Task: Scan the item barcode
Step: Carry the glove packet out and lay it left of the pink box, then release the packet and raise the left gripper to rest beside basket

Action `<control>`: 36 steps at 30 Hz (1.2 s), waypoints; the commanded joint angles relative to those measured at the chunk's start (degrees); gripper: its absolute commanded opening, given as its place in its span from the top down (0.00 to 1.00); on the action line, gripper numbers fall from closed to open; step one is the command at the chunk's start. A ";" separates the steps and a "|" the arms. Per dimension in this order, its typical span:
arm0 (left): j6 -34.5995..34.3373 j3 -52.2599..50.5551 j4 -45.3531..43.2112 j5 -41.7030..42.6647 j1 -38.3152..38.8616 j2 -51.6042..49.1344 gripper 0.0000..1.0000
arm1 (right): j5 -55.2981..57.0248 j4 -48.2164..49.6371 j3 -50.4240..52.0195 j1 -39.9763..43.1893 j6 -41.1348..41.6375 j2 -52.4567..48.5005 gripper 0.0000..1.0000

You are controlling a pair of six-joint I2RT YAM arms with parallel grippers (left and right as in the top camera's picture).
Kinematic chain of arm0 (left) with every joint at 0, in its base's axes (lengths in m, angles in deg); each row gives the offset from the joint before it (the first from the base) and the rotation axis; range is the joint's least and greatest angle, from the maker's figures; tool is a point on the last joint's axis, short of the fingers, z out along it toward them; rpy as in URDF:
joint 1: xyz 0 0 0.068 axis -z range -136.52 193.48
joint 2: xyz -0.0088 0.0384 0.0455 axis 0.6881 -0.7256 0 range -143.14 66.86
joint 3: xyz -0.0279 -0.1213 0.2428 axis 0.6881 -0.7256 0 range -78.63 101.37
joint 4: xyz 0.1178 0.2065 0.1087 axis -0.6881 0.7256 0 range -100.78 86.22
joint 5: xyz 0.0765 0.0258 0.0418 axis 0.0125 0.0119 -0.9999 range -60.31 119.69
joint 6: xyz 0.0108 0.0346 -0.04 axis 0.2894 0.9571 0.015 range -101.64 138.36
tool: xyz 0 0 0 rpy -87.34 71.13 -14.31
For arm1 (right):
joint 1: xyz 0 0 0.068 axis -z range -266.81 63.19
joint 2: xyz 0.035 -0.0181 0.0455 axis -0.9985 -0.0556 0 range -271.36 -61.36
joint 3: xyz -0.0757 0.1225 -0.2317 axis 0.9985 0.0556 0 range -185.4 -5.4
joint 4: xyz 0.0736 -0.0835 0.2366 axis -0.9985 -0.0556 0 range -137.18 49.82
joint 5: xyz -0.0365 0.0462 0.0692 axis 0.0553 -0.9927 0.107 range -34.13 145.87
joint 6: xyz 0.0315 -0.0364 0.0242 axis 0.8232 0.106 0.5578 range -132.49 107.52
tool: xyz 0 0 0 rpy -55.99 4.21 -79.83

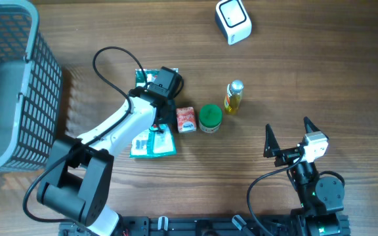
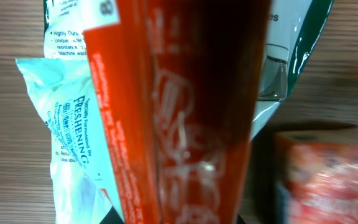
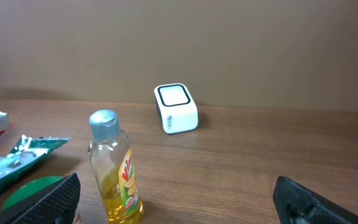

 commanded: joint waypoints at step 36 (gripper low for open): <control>5.27 15.82 11.67 0.98 -5.14 7.45 0.00 | -0.28 0.13 0.04 0.13 -0.68 0.24 0.00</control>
